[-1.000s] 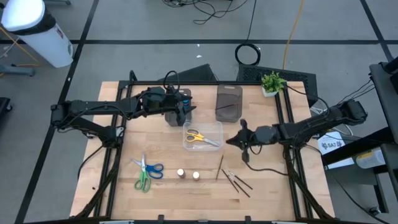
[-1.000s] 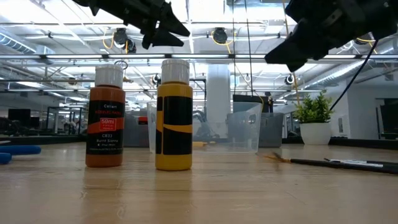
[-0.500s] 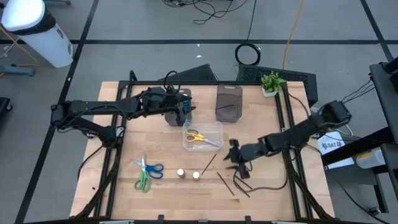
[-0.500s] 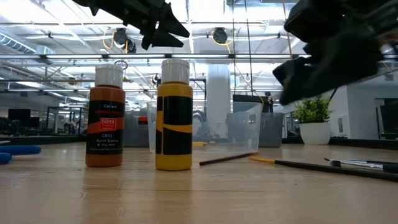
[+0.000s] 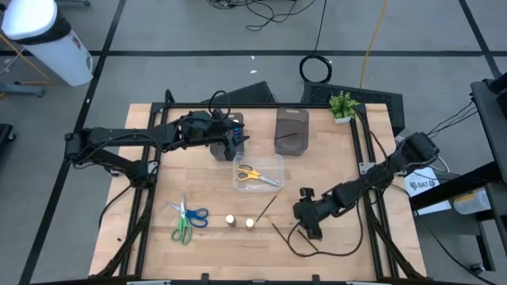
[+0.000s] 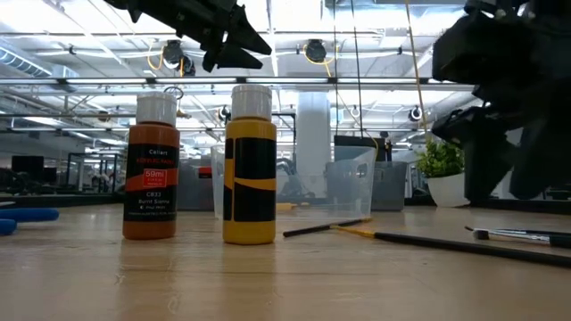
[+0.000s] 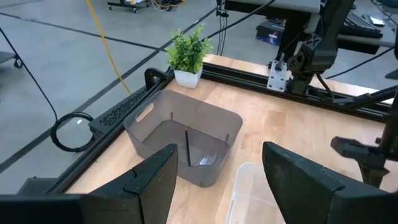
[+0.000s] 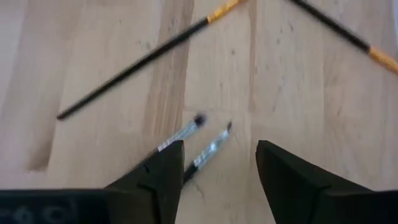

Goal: Pick & Place Paint Supplies
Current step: Put the right black and silver brush into the right black bin, then put the black and silver brush into the right black bin

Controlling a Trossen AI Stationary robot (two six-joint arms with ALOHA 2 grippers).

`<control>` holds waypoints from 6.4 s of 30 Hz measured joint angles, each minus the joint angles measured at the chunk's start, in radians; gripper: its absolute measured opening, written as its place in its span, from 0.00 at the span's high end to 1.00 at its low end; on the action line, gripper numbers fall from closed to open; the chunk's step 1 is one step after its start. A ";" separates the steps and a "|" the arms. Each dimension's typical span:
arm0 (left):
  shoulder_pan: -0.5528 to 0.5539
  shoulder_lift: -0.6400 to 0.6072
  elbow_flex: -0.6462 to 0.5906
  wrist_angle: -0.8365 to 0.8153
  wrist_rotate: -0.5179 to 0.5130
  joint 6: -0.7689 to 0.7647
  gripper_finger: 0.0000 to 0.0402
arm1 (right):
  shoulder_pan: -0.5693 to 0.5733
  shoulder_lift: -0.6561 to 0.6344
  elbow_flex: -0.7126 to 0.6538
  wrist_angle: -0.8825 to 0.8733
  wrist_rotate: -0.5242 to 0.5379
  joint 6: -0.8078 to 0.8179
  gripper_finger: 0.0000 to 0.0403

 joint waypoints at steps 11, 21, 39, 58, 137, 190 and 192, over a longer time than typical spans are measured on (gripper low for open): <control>0.000 0.000 0.000 0.004 0.000 -0.018 0.39 | -0.002 0.112 0.000 0.111 -0.022 0.079 0.57; 0.000 0.000 0.000 -0.015 0.019 -0.137 0.39 | 0.001 0.169 0.004 -0.039 0.055 0.151 0.66; 0.000 0.000 0.000 -0.068 0.025 -0.195 0.39 | 0.006 0.170 0.001 -0.099 0.063 0.187 0.99; 0.000 0.000 0.000 -0.045 0.024 -0.195 0.39 | -0.061 -0.229 -0.004 0.024 0.453 0.037 1.00; 0.000 0.000 0.000 -0.003 0.024 -0.195 0.39 | -0.897 -0.377 -0.187 0.370 0.261 -0.381 1.00; -0.005 -0.001 0.001 0.073 0.025 -0.231 0.39 | 0.157 0.308 0.310 -0.052 0.131 0.066 0.61; -0.011 -0.001 0.001 0.074 0.024 -0.227 0.39 | 0.152 0.320 0.310 -0.055 0.111 0.071 0.62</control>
